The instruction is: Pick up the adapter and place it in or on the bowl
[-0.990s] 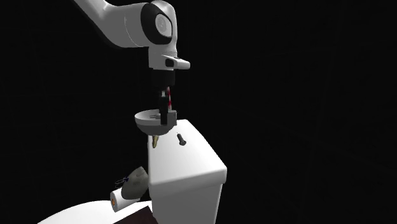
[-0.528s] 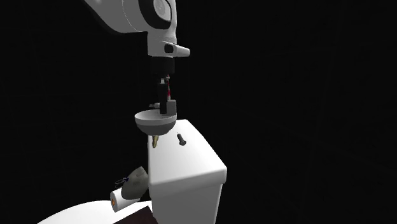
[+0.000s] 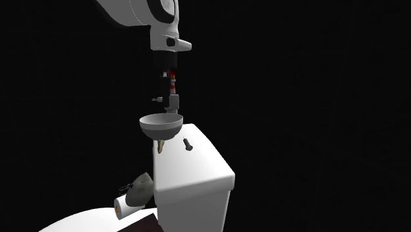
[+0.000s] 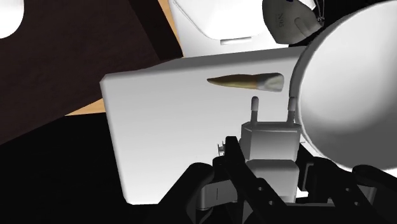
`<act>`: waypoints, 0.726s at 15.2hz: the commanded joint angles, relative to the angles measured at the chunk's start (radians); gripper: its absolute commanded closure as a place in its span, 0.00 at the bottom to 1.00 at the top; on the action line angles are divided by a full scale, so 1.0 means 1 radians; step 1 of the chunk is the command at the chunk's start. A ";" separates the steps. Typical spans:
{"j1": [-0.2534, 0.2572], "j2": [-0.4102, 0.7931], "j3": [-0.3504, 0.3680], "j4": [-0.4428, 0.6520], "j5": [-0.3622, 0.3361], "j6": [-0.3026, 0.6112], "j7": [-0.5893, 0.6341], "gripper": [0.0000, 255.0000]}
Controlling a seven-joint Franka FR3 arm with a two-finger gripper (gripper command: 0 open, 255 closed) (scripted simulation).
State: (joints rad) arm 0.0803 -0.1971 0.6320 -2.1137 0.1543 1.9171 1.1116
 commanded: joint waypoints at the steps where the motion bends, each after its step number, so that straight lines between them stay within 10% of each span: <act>1: 0.001 0.087 0.039 0.077 -0.048 0.001 0.066 1.00; 11: 0.178 0.544 0.102 0.542 -0.352 -0.111 0.369 1.00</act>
State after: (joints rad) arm 0.2286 0.2955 0.7371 -1.6295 -0.1639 1.8248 1.4536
